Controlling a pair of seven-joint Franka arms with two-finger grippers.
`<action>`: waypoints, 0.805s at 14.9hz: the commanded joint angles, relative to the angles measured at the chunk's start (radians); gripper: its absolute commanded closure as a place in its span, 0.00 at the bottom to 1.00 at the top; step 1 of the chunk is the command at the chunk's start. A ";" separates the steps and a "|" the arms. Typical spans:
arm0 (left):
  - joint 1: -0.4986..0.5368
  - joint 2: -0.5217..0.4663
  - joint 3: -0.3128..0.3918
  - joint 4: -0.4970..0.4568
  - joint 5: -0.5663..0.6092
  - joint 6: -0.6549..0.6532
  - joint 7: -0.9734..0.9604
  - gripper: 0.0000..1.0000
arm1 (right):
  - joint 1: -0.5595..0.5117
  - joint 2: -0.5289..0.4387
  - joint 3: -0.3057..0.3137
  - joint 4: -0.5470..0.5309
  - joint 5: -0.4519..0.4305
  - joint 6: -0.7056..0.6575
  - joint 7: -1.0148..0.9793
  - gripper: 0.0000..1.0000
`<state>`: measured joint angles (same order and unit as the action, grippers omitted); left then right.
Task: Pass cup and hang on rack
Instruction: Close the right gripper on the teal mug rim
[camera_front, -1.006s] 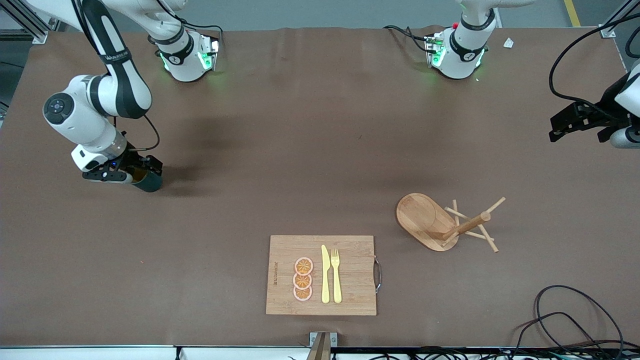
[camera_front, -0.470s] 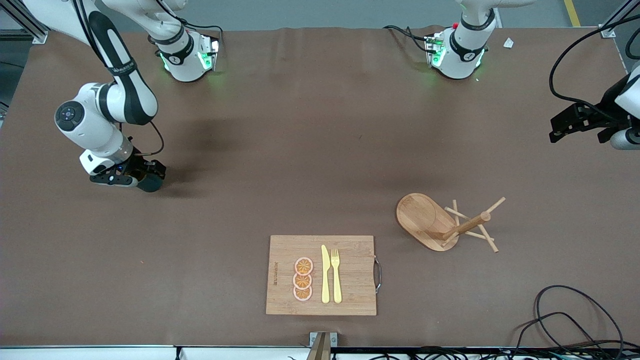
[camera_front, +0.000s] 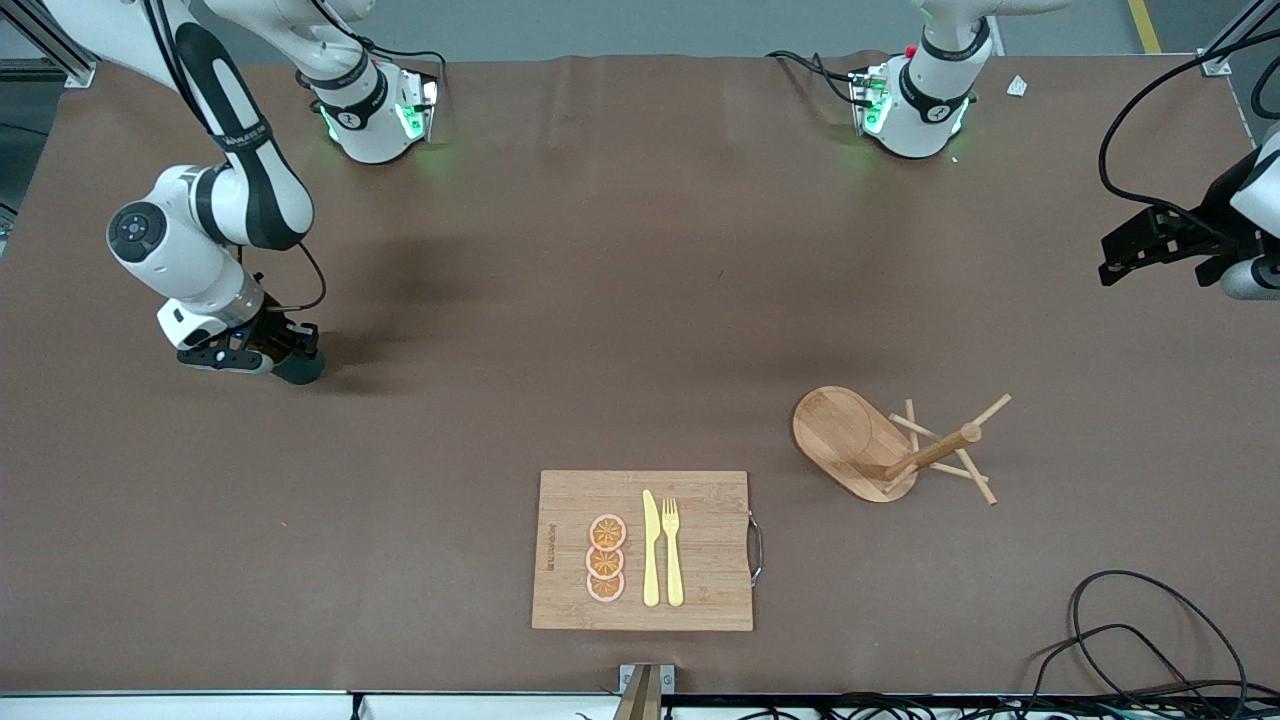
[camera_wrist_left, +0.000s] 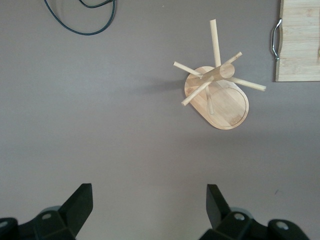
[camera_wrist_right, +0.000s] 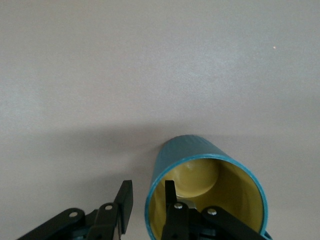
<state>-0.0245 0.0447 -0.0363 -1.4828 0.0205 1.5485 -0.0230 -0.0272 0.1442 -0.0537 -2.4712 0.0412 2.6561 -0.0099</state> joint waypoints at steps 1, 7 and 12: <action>0.003 0.014 -0.004 0.030 0.006 -0.022 -0.011 0.00 | -0.011 0.005 0.006 -0.011 0.014 0.018 0.001 0.98; 0.005 0.014 -0.004 0.030 0.006 -0.022 -0.011 0.00 | 0.018 -0.003 0.011 -0.008 0.014 -0.007 0.023 1.00; 0.005 0.017 -0.004 0.030 0.006 -0.022 -0.011 0.00 | 0.156 -0.167 0.017 0.050 0.014 -0.286 0.169 1.00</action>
<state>-0.0236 0.0457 -0.0359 -1.4828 0.0205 1.5485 -0.0230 0.0798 0.0919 -0.0386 -2.4217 0.0413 2.4605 0.1044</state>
